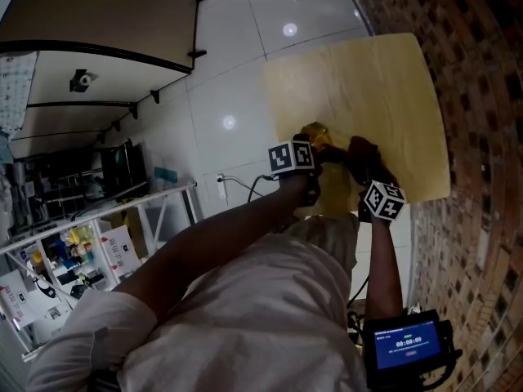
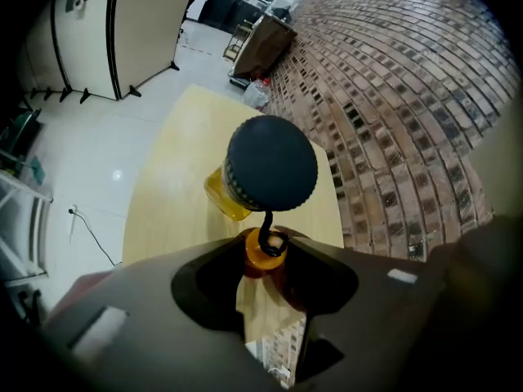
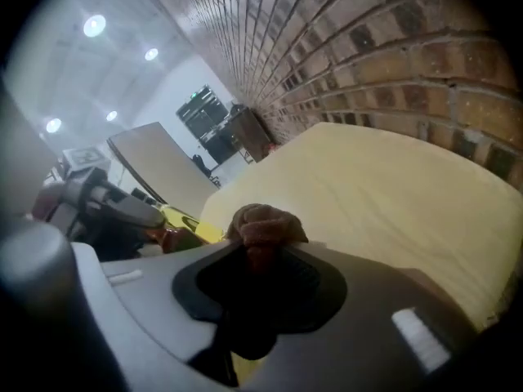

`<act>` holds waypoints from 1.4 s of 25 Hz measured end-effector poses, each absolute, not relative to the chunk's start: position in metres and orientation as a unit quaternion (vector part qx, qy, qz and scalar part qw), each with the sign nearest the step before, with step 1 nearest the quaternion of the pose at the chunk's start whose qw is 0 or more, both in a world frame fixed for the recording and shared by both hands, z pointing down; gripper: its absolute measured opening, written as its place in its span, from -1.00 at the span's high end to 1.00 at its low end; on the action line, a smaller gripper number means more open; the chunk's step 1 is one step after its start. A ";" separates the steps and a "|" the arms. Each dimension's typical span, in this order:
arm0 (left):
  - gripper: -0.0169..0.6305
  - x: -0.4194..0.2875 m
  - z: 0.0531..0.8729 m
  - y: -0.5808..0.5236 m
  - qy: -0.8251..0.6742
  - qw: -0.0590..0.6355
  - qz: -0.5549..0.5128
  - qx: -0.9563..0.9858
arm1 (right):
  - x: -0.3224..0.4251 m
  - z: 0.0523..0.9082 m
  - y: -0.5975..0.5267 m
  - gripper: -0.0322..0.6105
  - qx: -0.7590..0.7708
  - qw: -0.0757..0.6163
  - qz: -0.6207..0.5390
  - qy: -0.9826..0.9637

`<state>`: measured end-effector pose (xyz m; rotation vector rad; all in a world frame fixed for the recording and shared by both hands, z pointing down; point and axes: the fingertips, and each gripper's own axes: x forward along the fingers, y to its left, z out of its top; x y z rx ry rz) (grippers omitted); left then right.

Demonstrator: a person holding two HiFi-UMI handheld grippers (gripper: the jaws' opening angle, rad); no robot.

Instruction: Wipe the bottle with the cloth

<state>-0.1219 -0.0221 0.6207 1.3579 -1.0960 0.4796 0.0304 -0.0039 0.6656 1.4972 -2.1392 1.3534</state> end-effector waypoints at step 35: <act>0.43 -0.106 0.626 -0.007 -0.436 0.761 0.130 0.463 | 0.026 0.697 -0.019 0.61 0.521 0.091 0.507 -0.680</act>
